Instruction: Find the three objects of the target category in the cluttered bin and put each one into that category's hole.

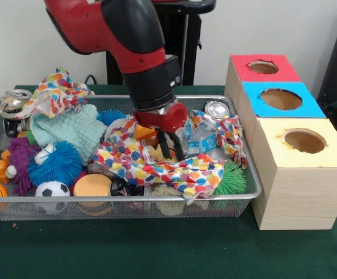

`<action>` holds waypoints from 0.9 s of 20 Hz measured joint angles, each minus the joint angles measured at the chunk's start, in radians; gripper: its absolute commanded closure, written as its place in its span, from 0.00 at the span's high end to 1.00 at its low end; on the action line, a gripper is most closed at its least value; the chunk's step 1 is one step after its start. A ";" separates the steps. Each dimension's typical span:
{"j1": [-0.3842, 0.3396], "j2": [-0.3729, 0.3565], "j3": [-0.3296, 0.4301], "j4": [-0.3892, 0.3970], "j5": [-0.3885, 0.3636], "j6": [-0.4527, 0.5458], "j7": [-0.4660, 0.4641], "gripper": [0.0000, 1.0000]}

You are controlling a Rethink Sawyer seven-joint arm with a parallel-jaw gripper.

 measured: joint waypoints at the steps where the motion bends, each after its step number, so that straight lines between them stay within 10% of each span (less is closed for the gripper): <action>1: 0.031 -0.007 -0.021 -0.002 0.000 0.000 0.000 1.00; 18: 0.272 -0.052 -0.229 -0.076 -0.038 0.053 0.000 1.00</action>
